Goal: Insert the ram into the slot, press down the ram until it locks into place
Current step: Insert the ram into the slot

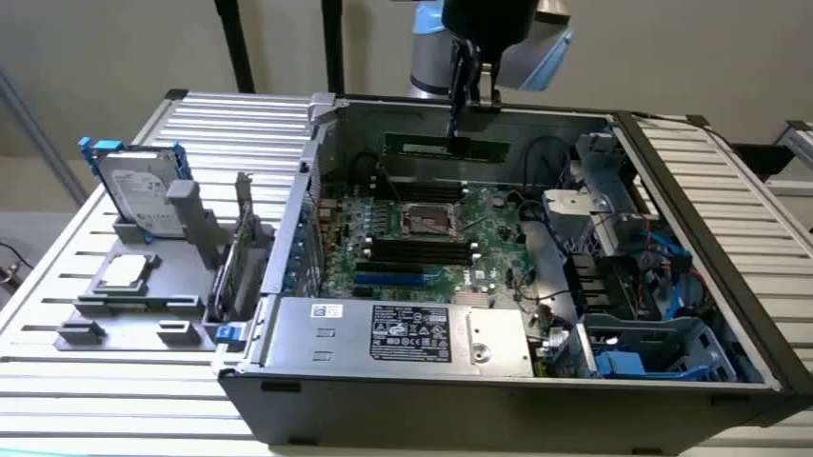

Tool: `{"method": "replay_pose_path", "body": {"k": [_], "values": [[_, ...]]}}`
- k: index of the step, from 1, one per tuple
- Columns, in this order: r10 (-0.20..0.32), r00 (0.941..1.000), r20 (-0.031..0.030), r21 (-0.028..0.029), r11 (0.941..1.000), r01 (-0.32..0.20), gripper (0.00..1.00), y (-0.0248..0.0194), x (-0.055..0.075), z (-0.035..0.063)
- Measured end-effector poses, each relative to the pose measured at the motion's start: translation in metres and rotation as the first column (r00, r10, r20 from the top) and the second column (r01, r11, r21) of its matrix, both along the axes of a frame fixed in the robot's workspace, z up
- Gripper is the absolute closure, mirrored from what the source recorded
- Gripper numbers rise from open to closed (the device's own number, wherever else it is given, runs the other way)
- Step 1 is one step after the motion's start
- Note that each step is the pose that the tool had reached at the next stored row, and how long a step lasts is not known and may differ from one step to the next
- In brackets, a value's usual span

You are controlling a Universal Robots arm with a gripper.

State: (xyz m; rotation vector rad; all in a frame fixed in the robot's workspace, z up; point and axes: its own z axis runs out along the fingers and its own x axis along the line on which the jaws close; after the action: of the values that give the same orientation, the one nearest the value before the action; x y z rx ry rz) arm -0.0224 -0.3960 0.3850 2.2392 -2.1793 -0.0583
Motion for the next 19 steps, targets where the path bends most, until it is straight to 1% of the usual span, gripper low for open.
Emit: {"method": "replay_pose_path", "body": {"k": [13,19], "values": [[0.0,1.0,0.0003,-0.0003,1.0,0.0,0.87,0.0001,0.0,-0.0008],[0.0,1.0,0.0019,-0.0009,1.0,0.0,0.87,-0.0003,-0.001,-0.01]]}}
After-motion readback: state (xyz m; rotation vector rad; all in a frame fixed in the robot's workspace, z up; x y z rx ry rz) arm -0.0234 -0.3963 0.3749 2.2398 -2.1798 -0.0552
